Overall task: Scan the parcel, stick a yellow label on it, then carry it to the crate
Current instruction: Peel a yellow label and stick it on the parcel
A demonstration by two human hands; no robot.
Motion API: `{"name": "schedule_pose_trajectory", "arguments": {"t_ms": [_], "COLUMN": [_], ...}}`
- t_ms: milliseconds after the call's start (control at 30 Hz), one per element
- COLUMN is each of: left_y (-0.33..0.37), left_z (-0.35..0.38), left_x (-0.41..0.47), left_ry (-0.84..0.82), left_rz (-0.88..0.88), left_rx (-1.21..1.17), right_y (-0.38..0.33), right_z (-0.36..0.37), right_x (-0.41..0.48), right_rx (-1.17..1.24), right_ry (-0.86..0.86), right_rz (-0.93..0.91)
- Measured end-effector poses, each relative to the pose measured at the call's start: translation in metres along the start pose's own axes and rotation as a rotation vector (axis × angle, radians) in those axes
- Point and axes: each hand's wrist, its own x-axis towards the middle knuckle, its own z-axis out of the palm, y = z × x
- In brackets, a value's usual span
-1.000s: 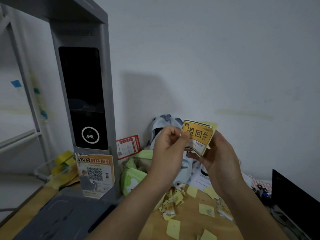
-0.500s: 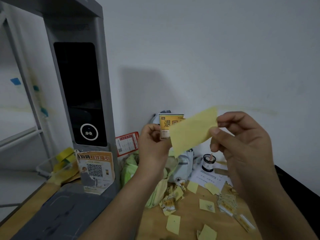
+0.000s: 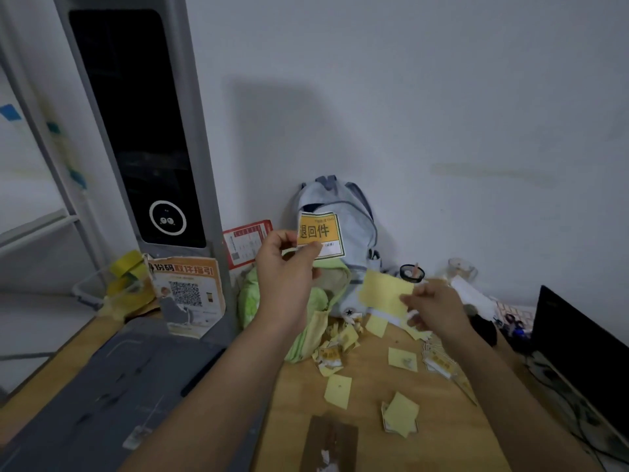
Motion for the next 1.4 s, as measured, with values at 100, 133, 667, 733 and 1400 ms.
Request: {"name": "schedule_pose_trajectory", "arguments": {"t_ms": [100, 133, 667, 733, 1400], "left_y": [-0.008, -0.011, -0.054, -0.058, -0.098], "left_z": [-0.003, -0.005, -0.016, -0.014, -0.035], "left_x": [0.000, 0.000, -0.013, -0.014, -0.012], "left_ry": [0.000, 0.005, -0.130, -0.135, -0.153], "left_rz": [-0.051, -0.062, -0.277, -0.298, -0.116], "left_rx": [0.001, 0.015, 0.121, 0.130, 0.442], "right_y": [0.068, 0.089, 0.063, 0.026, 0.022], "right_z": [0.005, 0.005, 0.035, 0.038, 0.069], "right_x": [0.004, 0.002, -0.012, -0.022, -0.050], "right_rx": [-0.076, -0.094, 0.414, 0.494, 0.143], "right_ry": [-0.056, -0.072, 0.037, -0.064, 0.056], "right_rz": [0.242, 0.320, 0.215, 0.076, -0.180]}}
